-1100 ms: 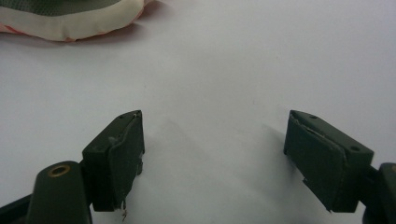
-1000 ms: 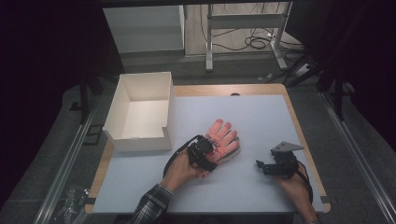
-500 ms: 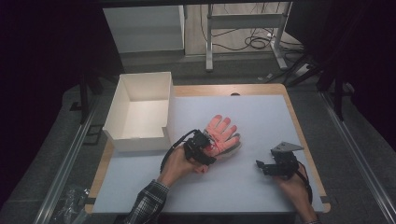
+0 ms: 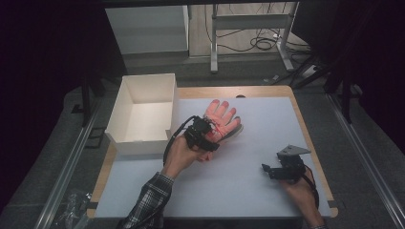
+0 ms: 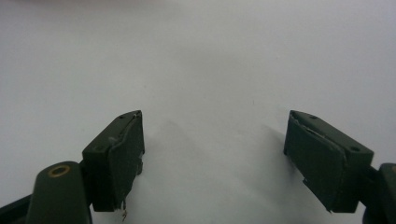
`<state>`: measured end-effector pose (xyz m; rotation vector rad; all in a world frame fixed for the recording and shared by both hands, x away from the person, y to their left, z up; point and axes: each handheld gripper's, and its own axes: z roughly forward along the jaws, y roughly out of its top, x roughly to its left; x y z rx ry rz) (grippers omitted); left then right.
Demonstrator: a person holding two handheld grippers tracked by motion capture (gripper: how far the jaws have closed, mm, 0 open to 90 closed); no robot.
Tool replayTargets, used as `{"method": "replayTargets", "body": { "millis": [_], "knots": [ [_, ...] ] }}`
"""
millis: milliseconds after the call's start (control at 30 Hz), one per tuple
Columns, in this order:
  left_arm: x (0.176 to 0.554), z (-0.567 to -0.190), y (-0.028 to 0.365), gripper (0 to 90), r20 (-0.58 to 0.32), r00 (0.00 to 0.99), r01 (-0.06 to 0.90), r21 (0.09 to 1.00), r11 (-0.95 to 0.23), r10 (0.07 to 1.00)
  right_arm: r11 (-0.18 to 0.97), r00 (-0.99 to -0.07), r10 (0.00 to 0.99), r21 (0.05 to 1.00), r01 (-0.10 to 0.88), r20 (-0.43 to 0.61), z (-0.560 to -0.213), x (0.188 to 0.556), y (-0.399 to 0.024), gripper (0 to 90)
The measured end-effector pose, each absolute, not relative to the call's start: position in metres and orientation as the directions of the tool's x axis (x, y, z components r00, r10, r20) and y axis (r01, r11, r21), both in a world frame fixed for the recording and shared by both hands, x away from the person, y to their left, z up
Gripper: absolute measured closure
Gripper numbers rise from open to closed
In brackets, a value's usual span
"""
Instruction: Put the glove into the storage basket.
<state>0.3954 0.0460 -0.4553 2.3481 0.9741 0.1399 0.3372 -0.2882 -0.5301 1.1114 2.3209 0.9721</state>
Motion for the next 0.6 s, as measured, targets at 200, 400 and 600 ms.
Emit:
{"method": "replayTargets", "body": {
  "millis": [200,400,600],
  "knots": [
    [0.404,-0.438,0.047,38.5,-0.069,0.712,0.601,0.575,-0.555,0.699,0.446,-0.611,0.79,0.728,0.52,-0.048,-0.53,0.337,-0.288,20.4],
    [0.417,-0.423,0.049,38.4,-0.058,0.693,0.611,0.576,-0.543,0.718,0.444,-0.611,0.79,0.73,0.52,-0.046,-0.53,0.337,-0.288,20.4],
    [0.43,-0.406,0.053,38.3,-0.031,0.651,0.629,0.582,-0.515,0.759,0.444,-0.611,0.79,0.73,0.519,-0.046,-0.53,0.337,-0.288,20.4]
  ]
}}
